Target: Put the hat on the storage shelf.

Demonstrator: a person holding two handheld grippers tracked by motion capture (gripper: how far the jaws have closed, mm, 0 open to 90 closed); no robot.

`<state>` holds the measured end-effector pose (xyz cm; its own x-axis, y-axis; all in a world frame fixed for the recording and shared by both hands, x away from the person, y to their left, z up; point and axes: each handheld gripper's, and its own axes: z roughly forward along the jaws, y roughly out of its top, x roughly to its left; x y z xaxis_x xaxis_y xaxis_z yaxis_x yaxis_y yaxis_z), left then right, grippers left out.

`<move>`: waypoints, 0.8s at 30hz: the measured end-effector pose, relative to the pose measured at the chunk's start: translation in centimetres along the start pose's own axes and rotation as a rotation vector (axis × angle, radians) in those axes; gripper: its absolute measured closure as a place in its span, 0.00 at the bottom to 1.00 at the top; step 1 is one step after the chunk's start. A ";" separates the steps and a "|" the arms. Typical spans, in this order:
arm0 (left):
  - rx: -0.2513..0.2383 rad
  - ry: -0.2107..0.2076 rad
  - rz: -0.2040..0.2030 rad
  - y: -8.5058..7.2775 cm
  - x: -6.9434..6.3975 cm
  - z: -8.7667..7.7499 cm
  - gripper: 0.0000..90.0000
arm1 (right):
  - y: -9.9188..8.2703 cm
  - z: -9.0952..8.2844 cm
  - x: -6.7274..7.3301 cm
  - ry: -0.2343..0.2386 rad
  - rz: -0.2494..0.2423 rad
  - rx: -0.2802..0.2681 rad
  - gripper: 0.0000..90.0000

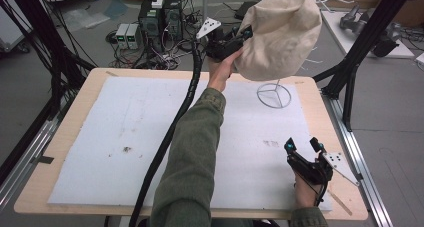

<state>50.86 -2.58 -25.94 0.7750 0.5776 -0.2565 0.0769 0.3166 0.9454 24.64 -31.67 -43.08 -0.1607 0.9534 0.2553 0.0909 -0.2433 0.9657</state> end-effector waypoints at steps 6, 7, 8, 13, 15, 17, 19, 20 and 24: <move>0.061 0.002 0.029 -0.1 -0.2 -0.6 0.66 | 0.1 -0.1 -0.2 -0.011 0.003 -0.005 0.11; 0.070 0.002 0.035 -0.2 -0.2 -0.7 0.65 | 0.1 -0.1 -0.2 -0.011 0.002 -0.004 0.11; 0.078 -0.001 0.036 -0.3 -0.2 -0.8 0.63 | 0.1 -0.2 -0.2 -0.011 0.000 -0.004 0.11; 0.126 0.012 0.023 -0.7 0.0 -1.2 0.54 | 0.1 -0.2 -0.2 -0.012 0.001 -0.008 0.11; 0.142 0.004 0.013 -0.7 0.1 -1.5 0.51 | 0.1 -0.2 -0.2 -0.009 -0.001 -0.005 0.11; 0.124 -0.004 0.002 -0.7 0.1 -1.9 0.52 | 0.1 -0.2 -0.2 -0.007 -0.001 -0.005 0.11; 0.106 -0.015 -0.012 -0.6 0.1 -2.2 0.53 | 0.1 -0.1 -0.2 -0.008 -0.006 -0.004 0.11; 0.102 -0.015 -0.011 -0.4 0.2 -2.3 0.53 | 0.1 -0.1 -0.2 -0.010 -0.003 -0.003 0.11; 0.095 -0.017 0.001 0.1 0.0 -3.0 0.52 | 0.1 -0.1 -0.2 -0.010 -0.001 -0.002 0.11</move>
<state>48.98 -0.36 -26.47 0.7858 0.5647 -0.2523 0.1344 0.2424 0.9608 24.59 -31.86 -42.98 -0.1513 0.9552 0.2542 0.0886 -0.2431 0.9660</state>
